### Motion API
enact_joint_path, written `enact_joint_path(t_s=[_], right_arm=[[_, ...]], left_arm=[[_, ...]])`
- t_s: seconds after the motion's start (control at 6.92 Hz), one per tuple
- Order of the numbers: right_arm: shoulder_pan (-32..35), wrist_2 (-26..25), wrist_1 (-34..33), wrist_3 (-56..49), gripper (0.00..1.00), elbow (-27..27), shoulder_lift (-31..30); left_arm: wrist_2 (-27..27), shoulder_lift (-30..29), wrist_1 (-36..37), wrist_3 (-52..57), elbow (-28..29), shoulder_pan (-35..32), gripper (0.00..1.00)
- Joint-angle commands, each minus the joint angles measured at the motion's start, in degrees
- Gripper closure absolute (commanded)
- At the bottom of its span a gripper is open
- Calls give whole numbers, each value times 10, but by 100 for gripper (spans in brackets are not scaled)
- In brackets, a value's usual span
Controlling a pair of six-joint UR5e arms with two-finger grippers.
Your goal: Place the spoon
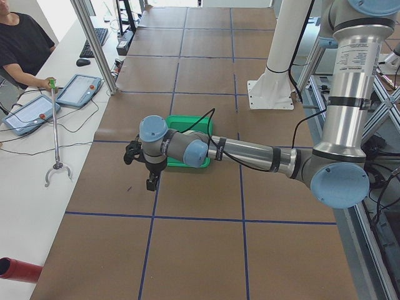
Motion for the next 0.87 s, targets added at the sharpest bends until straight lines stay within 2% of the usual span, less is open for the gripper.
enact_joint_path(t_s=[0.0, 0.29, 0.43, 0.72], right_arm=[[0, 0, 0, 0, 0, 0, 0], [0, 0, 0, 0, 0, 0, 0], [0, 0, 0, 0, 0, 0, 0], [0, 0, 0, 0, 0, 0, 0]], left_arm=[[4, -46, -47, -123, -19, 112, 0], [28, -94, -47, -190, -22, 200, 2], [76, -102, -46, -200, -29, 245, 7], [149, -101, -46, -201, -32, 298, 7]])
